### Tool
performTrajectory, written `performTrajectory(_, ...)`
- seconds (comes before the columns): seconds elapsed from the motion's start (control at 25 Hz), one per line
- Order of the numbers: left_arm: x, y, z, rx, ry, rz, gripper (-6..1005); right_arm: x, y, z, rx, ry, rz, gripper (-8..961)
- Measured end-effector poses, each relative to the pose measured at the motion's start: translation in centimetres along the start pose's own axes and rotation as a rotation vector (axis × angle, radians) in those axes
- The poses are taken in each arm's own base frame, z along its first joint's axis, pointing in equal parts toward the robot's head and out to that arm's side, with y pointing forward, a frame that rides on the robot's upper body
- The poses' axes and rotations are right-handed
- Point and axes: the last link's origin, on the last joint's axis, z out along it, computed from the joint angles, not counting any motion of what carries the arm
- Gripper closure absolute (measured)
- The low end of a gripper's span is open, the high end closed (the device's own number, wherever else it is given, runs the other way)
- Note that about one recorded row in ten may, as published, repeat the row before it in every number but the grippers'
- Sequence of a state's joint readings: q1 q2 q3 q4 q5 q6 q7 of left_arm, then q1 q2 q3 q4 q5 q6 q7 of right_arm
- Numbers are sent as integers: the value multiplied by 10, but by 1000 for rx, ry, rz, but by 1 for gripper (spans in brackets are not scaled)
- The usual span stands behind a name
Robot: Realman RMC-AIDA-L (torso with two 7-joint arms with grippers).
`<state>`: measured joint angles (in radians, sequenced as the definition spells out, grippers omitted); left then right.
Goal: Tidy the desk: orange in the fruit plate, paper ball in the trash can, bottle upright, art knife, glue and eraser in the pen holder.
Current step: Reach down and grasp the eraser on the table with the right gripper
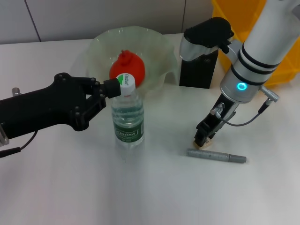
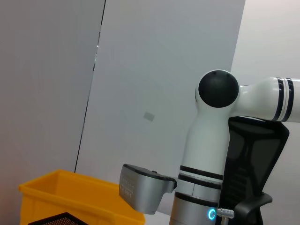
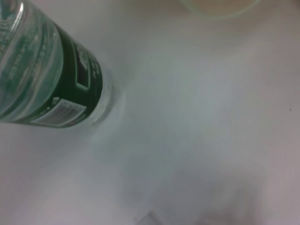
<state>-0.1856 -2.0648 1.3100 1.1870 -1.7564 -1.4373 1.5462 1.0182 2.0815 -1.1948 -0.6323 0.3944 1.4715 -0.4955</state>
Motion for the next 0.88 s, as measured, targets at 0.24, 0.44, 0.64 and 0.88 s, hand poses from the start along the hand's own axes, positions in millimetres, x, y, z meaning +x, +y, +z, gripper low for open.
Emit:
performTrajectory(0.24,0,0,0,0,0,0,999,0,0,0,2,-1,0,628)
performTrajectory(0.44,0,0,0,0,0,0,999,-1,0,0,-1,-5,-12,653)
performTrajectory(0.64,0,0,0,0,-1,1,999,-1,1,-1,-4,-3,-26,660)
performTrajectory(0.88,-1,-2,-2,8,0,-6,999,-2,2,-1,-6,0,-30,653)
